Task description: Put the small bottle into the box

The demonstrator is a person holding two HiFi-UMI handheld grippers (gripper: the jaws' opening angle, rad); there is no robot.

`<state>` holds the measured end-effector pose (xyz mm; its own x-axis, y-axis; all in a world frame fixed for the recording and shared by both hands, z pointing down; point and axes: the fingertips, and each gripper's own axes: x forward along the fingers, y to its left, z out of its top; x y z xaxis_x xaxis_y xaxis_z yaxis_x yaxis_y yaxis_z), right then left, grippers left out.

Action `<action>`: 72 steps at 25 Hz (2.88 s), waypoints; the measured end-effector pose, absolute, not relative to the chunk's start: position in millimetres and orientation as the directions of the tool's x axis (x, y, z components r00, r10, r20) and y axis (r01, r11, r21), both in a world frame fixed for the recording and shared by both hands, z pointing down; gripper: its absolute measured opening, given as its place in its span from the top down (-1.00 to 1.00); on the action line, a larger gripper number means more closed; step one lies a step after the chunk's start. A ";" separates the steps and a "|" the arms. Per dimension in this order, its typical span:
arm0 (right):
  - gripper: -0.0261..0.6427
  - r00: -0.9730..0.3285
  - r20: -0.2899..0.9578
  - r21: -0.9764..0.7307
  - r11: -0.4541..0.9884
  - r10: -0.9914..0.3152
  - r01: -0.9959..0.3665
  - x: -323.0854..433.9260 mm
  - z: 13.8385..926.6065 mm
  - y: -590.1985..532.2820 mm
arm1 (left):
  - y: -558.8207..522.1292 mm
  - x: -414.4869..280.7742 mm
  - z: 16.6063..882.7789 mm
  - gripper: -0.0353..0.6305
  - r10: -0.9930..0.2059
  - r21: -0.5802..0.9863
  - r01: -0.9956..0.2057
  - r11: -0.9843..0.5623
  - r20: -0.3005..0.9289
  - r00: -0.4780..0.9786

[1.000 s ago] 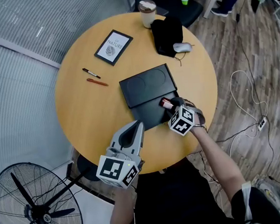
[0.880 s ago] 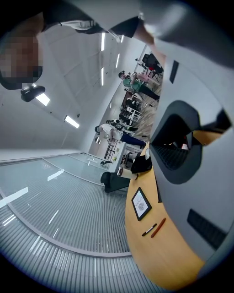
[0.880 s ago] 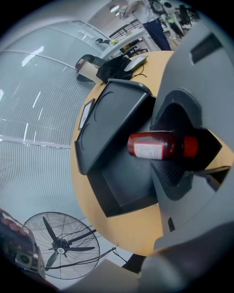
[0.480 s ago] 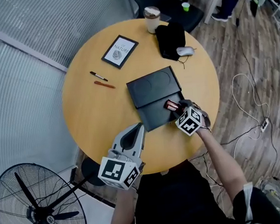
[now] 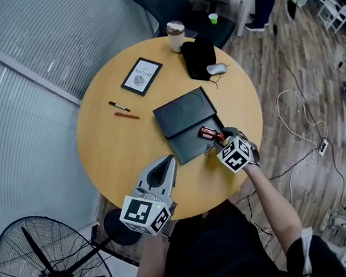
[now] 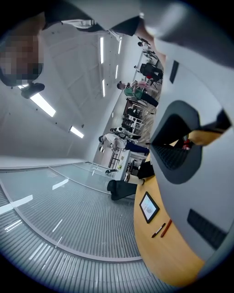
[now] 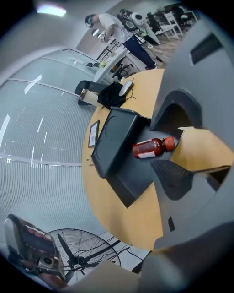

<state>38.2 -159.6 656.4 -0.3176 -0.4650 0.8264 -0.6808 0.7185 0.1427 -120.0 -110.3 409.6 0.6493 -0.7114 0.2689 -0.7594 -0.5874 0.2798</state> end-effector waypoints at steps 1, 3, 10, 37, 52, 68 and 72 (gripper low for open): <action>0.31 -0.313 0.818 0.153 0.708 -0.482 -0.690 38.7 649.1 -158.3 | -109.3 -120.6 407.5 0.91 -0.707 0.279 -0.753 -0.596 0.261 0.657; 0.32 -0.304 0.801 0.174 0.686 -0.516 -0.707 39.6 632.9 -155.6 | -107.3 -121.3 403.5 0.91 -0.697 0.277 -0.737 -0.616 0.245 0.674; 0.38 -0.283 0.729 0.236 0.618 -0.623 -0.750 39.0 573.1 -135.6 | -96.5 -122.0 388.0 0.91 -0.657 0.260 -0.686 -0.680 0.200 0.727; 0.83 -0.240 0.375 0.539 0.421 -0.896 -0.730 -0.1 370.4 -53.1 | -68.5 -86.9 352.7 0.91 -0.479 0.153 -0.501 -0.852 0.159 0.863; 0.89 -0.315 0.331 0.526 0.451 -0.890 -0.721 -17.2 345.5 -51.3 | -70.9 -83.8 347.2 0.91 -0.506 -0.008 -0.518 -0.856 0.221 0.833; 0.90 -0.340 0.317 0.491 0.460 -0.885 -0.740 -24.5 342.9 -50.9 | -68.7 -85.3 354.7 0.90 -0.518 -0.045 -0.525 -0.850 0.255 0.817; 0.90 -0.336 0.326 0.490 0.462 -0.884 -0.740 -23.2 345.3 -51.5 | -68.1 -86.9 356.3 0.90 -0.517 -0.050 -0.523 -0.851 0.258 0.816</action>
<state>-23.2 -51.5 345.3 -0.3357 -0.8838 0.3259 -0.7396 0.4616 0.4898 -86.9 -68.1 356.3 0.8162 -0.5168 0.2584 -0.5228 -0.8510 -0.0505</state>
